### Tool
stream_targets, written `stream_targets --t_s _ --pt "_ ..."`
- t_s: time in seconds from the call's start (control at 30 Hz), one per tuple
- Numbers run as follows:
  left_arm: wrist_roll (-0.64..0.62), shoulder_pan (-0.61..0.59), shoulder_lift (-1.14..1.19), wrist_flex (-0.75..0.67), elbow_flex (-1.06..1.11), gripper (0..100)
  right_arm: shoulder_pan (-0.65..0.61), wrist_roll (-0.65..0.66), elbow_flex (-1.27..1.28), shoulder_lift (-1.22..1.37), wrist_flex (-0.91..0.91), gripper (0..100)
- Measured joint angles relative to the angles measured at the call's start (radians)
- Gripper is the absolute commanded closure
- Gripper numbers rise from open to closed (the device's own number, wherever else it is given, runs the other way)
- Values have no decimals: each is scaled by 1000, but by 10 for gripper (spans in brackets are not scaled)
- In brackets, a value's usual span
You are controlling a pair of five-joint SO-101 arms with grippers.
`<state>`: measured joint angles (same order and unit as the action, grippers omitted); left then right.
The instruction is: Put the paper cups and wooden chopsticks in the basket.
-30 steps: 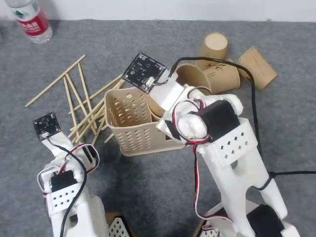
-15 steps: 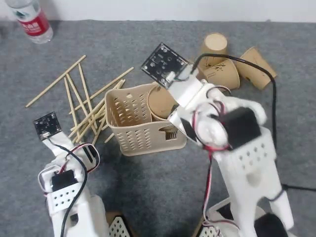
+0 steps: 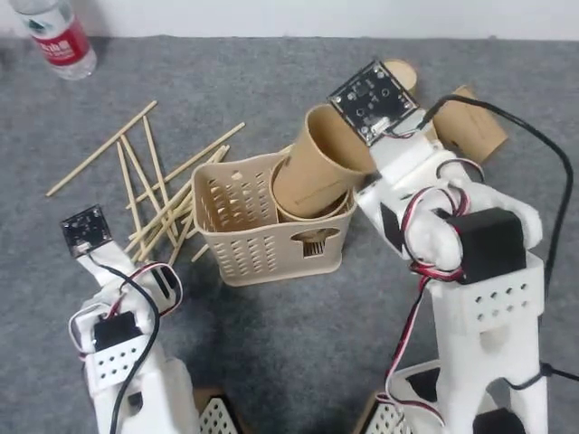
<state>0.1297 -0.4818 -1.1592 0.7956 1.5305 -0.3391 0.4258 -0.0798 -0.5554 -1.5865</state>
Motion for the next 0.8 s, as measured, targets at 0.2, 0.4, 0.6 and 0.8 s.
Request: stream_targets --t_s 0.2,0.4,0.6,0.8 --pt "0 0 0 0 0 830 132 0 0 0 68 800" --pt "0 0 0 0 0 830 316 -25 15 0 81 800" --pt "0 0 0 0 0 830 245 -34 232 0 210 800" --pt "0 0 0 0 0 830 -25 26 387 0 321 800"
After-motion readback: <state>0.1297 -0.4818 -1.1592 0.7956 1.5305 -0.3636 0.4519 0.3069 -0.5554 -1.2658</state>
